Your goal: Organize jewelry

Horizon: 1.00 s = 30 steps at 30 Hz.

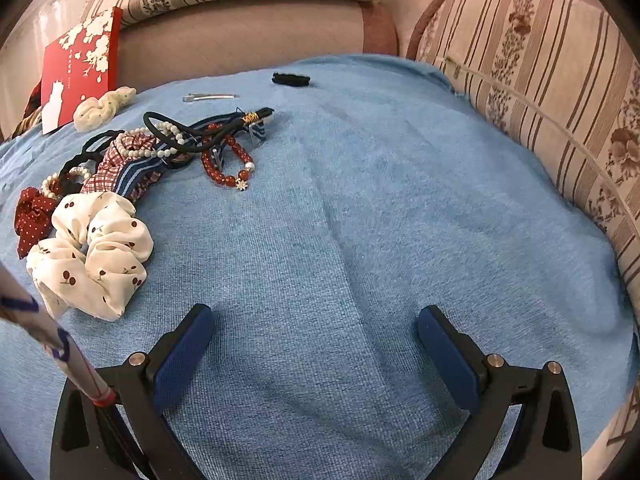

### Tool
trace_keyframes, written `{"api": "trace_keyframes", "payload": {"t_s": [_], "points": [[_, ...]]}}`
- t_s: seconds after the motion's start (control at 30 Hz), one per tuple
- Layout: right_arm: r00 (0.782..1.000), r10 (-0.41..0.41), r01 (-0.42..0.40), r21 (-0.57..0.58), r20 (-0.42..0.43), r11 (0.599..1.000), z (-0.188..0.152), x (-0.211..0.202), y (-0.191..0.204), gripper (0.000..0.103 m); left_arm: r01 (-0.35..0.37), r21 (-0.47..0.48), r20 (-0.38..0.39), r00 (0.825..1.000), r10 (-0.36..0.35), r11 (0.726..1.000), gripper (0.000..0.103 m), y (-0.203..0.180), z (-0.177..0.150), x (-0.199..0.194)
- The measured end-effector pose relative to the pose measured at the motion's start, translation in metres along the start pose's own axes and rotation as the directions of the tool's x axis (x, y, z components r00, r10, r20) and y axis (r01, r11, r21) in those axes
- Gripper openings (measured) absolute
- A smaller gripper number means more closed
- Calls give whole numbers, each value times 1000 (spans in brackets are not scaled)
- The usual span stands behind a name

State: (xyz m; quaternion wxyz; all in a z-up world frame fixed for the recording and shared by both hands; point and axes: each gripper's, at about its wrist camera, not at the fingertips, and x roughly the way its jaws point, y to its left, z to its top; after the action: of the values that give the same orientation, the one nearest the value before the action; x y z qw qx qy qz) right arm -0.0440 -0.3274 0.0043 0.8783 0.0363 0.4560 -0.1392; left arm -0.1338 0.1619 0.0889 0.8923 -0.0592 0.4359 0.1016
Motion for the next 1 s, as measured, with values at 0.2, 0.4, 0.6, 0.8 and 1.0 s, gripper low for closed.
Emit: {"api": "trace_keyframes", "payload": {"t_s": [0.2, 0.4, 0.6, 0.8, 1.0], "points": [[998, 34, -36, -35, -54, 999, 4, 0, -3, 103, 123, 33, 71, 990, -125, 992, 96, -38, 22, -30], [999, 50, -48, -67, 18, 997, 22, -49, 8, 71, 186, 31, 14, 982, -186, 982, 96, -68, -12, -32], [932, 360, -352, -135, 41, 926, 50, -91, 73, 71, 64, 164, 111, 990, -83, 984, 96, -89, -31, -40], [885, 458, -465, -170, -84, 869, 72, -44, 163, 39, 76, 123, 123, 988, -91, 989, 96, -59, -27, -44], [760, 576, -601, 10, -301, 799, 61, 12, 207, 39, 69, 96, 125, 989, -81, 993, 96, -46, -20, -39]]}}
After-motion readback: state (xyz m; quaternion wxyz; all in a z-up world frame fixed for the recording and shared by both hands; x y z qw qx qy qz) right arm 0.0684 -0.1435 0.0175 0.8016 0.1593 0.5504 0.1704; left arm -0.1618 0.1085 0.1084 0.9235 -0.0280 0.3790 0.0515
